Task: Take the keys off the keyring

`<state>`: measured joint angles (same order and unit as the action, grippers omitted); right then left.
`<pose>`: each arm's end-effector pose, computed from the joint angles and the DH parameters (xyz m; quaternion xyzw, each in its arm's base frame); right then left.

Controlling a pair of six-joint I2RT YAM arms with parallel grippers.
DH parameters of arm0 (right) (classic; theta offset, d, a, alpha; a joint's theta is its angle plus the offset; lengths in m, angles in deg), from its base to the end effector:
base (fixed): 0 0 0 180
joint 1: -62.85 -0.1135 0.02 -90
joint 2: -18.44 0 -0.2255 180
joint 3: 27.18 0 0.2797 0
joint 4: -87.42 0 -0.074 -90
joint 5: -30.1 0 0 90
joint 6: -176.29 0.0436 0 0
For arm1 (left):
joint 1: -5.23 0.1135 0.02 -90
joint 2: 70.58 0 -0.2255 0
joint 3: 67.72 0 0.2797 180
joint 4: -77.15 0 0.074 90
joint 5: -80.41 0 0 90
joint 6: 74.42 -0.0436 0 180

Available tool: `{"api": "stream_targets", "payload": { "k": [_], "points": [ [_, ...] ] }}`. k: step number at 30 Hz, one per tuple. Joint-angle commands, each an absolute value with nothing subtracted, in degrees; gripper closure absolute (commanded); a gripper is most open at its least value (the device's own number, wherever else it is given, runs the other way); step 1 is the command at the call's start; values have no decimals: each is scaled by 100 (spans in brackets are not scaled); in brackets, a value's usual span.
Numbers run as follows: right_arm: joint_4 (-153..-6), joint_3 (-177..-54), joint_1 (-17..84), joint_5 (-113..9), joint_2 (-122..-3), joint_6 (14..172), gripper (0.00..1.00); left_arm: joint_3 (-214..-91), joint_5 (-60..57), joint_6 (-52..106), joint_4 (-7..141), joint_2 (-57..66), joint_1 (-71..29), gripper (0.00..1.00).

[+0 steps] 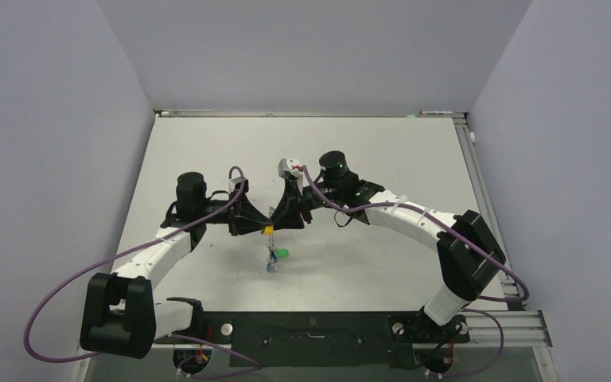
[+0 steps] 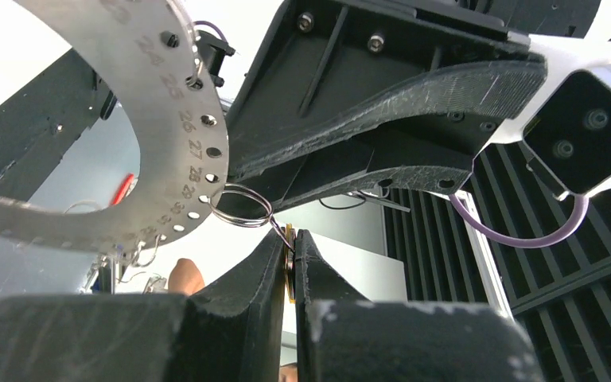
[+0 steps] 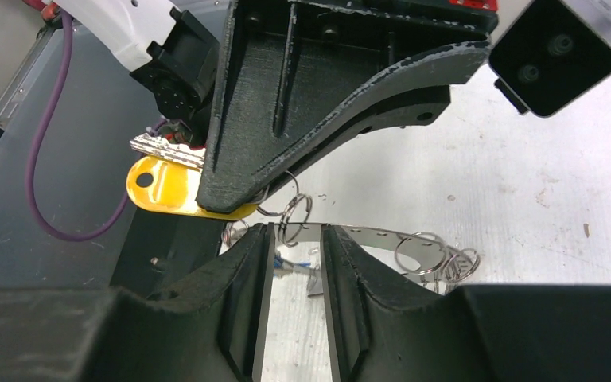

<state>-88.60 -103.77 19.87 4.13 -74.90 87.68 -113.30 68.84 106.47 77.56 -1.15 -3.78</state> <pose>0.2572 0.2932 0.2251 -0.5294 0.5452 0.5859 0.2815 0.2625 -0.0849 0.1786 0.1624 -0.7166 0.6655 0.1310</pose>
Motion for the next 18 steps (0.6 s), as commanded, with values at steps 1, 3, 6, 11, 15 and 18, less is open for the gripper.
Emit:
{"api": "stream_targets", "payload": {
  "k": [1, 3, 6, 11, 15, 18],
  "points": [
    [-8652, -10755, 1862, 414, -7521, 8205, 71, -11456, 7048, 10628, 8072, -279, -408, 100],
    [-8595, -10811, 1843, 400, -7538, 8176, 73, -11464, 7045, 10620, 8076, -257, -408, 100],
    [-8496, -10875, 1847, 348, -7542, 8106, 73, -11465, 7047, 10615, 8075, -249, -412, 100],
    [-8241, -11001, 1830, 343, -7523, 7910, 92, -11447, 7030, 10602, 8076, -240, -409, 100],
    [-7878, -11006, 1843, 245, -7455, 7584, 95, -11492, 7046, 10588, 8088, -236, -379, 100],
    [-7958, -10896, 1936, 246, -7356, 7692, 95, -11517, 7036, 10555, 8094, -230, -311, 100]
  ]
}}
